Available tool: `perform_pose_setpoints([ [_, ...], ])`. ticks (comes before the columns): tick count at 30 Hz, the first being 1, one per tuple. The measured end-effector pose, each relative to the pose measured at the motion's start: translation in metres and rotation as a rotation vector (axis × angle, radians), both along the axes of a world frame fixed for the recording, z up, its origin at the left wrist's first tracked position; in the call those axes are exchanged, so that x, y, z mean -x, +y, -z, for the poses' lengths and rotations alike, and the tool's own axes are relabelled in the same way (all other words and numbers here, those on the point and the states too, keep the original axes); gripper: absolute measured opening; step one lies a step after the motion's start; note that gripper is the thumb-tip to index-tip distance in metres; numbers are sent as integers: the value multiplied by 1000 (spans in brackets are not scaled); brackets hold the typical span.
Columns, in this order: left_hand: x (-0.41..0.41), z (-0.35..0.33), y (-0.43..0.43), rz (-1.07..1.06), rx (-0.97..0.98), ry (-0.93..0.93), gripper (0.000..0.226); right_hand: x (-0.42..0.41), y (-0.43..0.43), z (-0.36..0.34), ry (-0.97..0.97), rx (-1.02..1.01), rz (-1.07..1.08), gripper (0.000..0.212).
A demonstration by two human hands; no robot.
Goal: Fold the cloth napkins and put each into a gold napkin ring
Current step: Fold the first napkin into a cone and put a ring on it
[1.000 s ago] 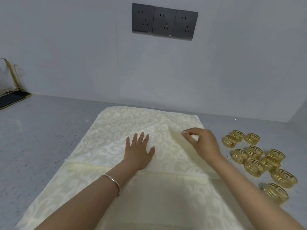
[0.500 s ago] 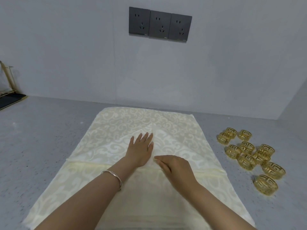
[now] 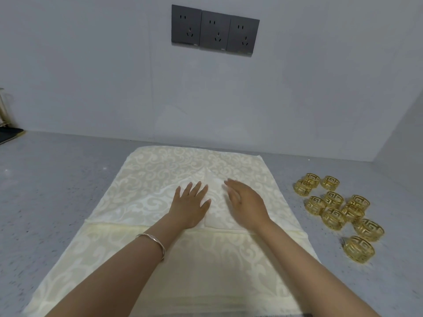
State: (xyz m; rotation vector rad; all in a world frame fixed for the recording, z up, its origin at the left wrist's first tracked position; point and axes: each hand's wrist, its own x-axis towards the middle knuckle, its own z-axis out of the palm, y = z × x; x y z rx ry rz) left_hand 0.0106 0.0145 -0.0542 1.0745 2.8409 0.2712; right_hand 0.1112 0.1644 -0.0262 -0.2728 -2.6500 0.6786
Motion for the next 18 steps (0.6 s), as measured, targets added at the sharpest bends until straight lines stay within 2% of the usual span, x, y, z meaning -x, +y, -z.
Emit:
perform_pose_setpoints([
  [3,-1,0,0,-5,7,3,56,26,14,12,-258,-153,-57,49],
  [5,-1,1,0,-9,3,9,56,31,16,17,-345,-191,-87,50],
  [11,-1,1,1,-12,4,10,56,0,25,27,-417,-247,-41,52],
  [18,-4,1,0,-32,-49,34,56,-68,63,28,-502,-241,129,63],
])
